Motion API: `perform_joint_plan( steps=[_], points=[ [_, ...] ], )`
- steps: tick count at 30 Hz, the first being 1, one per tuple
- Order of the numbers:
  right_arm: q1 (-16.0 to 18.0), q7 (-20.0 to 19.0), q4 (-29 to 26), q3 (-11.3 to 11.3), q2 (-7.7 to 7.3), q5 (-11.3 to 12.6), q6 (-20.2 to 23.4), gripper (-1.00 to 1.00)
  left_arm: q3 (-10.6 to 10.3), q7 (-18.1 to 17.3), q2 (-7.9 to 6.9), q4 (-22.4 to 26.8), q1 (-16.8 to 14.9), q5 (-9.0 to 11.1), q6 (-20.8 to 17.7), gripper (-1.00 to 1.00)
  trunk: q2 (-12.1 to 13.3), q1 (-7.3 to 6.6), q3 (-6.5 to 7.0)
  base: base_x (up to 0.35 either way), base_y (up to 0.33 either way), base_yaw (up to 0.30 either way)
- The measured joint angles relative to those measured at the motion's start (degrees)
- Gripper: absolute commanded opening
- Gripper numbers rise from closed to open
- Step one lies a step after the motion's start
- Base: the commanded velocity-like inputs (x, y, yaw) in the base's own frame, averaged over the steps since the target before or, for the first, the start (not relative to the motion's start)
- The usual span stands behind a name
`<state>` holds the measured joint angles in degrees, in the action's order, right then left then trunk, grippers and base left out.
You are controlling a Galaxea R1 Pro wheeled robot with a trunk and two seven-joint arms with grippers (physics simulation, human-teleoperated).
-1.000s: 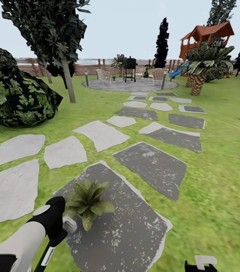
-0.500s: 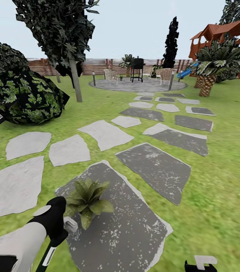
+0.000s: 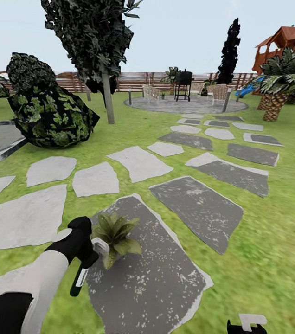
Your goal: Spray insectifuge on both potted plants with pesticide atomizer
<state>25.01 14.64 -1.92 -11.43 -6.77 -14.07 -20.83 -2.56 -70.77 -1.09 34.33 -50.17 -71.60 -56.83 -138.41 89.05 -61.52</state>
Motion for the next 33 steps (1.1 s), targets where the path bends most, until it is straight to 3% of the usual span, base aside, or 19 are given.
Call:
perform_joint_plan(
  steps=[3, 5, 13, 24, 26, 27, 29, 30, 32, 33],
  points=[
    [0.0, 0.0, 0.0, 0.0, 0.00, 0.0, 0.0, 1.00, -0.3, -5.0, 0.74, -0.5, -3.1, -0.8, 0.1, -1.00, 0.0, 0.00, 0.00, -0.001, -0.001, 0.223],
    [0.0, 0.0, 0.0, 0.0, 0.00, 0.0, 0.0, 1.00, -0.4, -6.5, 0.73, -0.7, -4.3, -1.7, 0.1, -1.00, 0.0, 0.00, 0.00, 0.000, 0.000, 0.066],
    [0.0, -0.1, 0.1, 0.0, -0.09, 0.0, 0.0, 1.00, -0.5, -7.3, 0.84, -2.5, -5.1, -3.0, 0.3, -1.00, 0.0, 0.00, -0.01, 0.024, 0.000, 0.007],
    [0.0, 0.1, 0.1, 0.0, -0.09, 0.0, 0.0, 1.00, -0.6, -7.4, 1.03, -2.8, -5.2, -2.9, 0.4, -1.00, 0.0, -0.02, 0.00, 0.272, -0.088, 0.078],
    [0.0, 0.1, 0.1, 0.0, -0.09, 0.0, 0.0, 1.00, -0.8, -10.3, 1.08, -2.8, -6.5, -3.0, 0.8, -1.00, 0.0, -0.02, 0.00, 0.231, -0.198, 0.269],
    [0.0, 0.1, 0.1, 0.0, -0.09, 0.0, 0.0, 1.00, -1.9, -13.1, 1.01, -2.8, -7.4, -3.6, 0.9, -1.00, 0.0, -0.03, 0.00, 0.229, -0.199, 0.274],
    [0.0, 0.1, 0.1, 0.0, -0.09, 0.0, 0.0, 1.00, -6.9, -18.6, 0.77, -2.8, -8.6, -6.3, 1.0, -1.00, 0.0, -0.02, 0.00, 0.230, -0.199, 0.276],
    [0.0, 0.1, 0.1, 0.0, -0.09, 0.0, 0.0, 1.00, -10.3, -18.6, 0.69, -2.8, -9.0, -7.9, 1.1, -1.00, 0.0, -0.02, 0.00, 0.232, -0.198, 0.277],
    [0.0, 0.1, 0.1, 0.0, -0.09, 0.0, 0.0, 1.00, -14.2, -18.7, 0.63, -2.6, -9.4, -9.8, 1.2, -1.00, 0.0, -0.02, 0.00, 0.235, -0.195, 0.276],
    [0.0, 0.1, 0.1, 0.0, -0.09, 0.0, 0.0, 1.00, -15.0, -18.7, 0.68, -2.6, -9.5, -10.1, 1.2, -1.00, 0.0, -0.02, 0.00, 0.236, -0.194, 0.223]
  ],
)
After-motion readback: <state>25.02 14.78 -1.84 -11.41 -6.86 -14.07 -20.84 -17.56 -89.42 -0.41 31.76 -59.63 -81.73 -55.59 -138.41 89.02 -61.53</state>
